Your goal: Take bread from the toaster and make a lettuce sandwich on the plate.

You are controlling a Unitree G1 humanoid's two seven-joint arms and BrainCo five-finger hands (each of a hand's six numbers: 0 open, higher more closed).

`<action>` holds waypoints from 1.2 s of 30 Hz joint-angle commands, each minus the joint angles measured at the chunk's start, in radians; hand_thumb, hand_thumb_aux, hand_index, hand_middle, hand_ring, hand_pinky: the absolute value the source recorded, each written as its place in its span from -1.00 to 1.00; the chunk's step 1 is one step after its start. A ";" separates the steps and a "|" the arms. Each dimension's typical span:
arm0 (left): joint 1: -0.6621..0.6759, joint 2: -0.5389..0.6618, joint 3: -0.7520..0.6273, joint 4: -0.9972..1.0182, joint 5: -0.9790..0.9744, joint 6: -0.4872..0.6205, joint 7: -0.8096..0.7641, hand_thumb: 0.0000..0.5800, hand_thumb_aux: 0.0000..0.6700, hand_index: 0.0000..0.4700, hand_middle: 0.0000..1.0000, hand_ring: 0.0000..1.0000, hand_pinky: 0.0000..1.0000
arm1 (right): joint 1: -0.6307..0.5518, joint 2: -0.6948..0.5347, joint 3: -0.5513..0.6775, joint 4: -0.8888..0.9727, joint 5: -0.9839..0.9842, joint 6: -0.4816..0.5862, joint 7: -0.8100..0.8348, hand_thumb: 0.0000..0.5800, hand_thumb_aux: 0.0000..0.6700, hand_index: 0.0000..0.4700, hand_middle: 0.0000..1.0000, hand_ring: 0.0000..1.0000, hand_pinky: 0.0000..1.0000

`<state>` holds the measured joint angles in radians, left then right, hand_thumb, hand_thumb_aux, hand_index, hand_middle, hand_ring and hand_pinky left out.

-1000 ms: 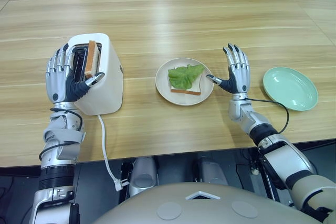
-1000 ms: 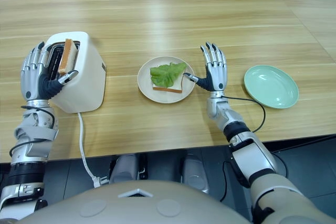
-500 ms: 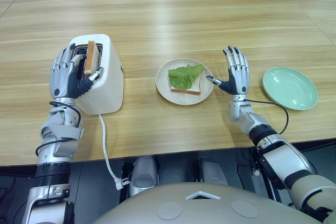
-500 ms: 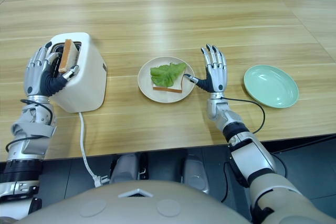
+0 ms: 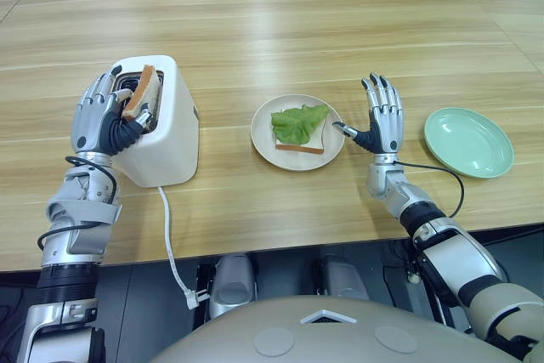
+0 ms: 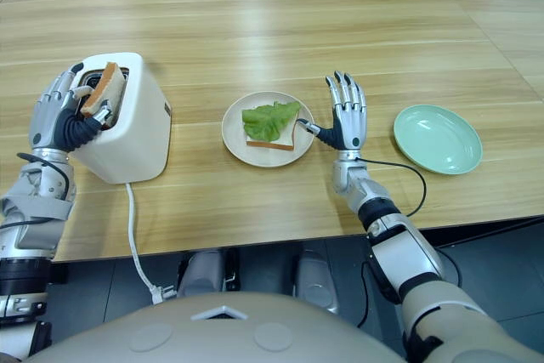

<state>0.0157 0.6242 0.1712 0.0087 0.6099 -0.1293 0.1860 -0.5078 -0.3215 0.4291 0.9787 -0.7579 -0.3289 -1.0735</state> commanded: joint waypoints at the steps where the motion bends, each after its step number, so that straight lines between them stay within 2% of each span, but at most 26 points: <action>1: -0.031 -0.019 0.054 0.002 -0.064 -0.025 0.048 1.00 1.00 0.96 -1.00 -1.00 -1.00 | 0.001 0.007 -0.009 0.006 0.007 0.007 -0.008 -1.00 -1.00 -1.00 -1.00 -1.00 -1.00; 4: -0.052 -0.037 0.068 0.013 -0.103 -0.031 0.054 1.00 1.00 0.96 -1.00 -1.00 -1.00 | 0.002 0.010 -0.012 0.009 0.006 0.008 -0.012 -1.00 -1.00 -1.00 -1.00 -1.00 -1.00; 5: -0.059 -0.041 0.067 0.021 -0.115 -0.036 0.050 1.00 1.00 0.96 0.97 0.97 0.97 | 0.002 0.010 -0.013 0.010 0.006 0.007 -0.013 -1.00 -1.00 -1.00 -1.00 -1.00 -1.00; 11: -0.074 -0.047 0.057 0.060 -0.158 -0.074 0.038 1.00 1.00 0.96 1.00 1.00 1.00 | 0.002 0.010 -0.015 0.013 0.008 0.008 -0.017 -1.00 -1.00 -1.00 -1.00 -1.00 -1.00; 19: -0.111 -0.066 0.122 0.070 -0.231 -0.143 0.095 1.00 1.00 0.96 1.00 1.00 1.00 | 0.003 0.010 -0.017 0.022 0.010 0.008 -0.022 -1.00 -1.00 -1.00 -1.00 -1.00 -1.00; 28: -0.187 -0.110 0.208 0.049 -0.279 -0.311 0.237 1.00 1.00 0.96 1.00 1.00 1.00 | -0.010 0.012 -0.011 0.054 0.007 0.010 -0.020 -1.00 -1.00 -1.00 -1.00 -1.00 -1.00; 32: -0.233 -0.136 0.181 0.029 -0.348 -0.372 0.191 1.00 1.00 0.96 1.00 1.00 1.00 | -0.015 0.010 -0.004 0.060 0.002 0.004 -0.013 -1.00 -1.00 -1.00 -1.00 -1.00 -1.00; 36: -0.300 -0.182 0.101 0.022 -0.493 -0.404 0.061 1.00 1.00 0.96 1.00 1.00 1.00 | -0.015 0.005 0.002 0.057 -0.006 -0.004 -0.019 -1.00 -1.00 -1.00 -1.00 -1.00 -1.00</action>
<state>-0.2550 0.4629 0.3232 0.0504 0.1955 -0.5189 0.3164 -0.5187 -0.3110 0.4245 1.0286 -0.7586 -0.3303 -1.0932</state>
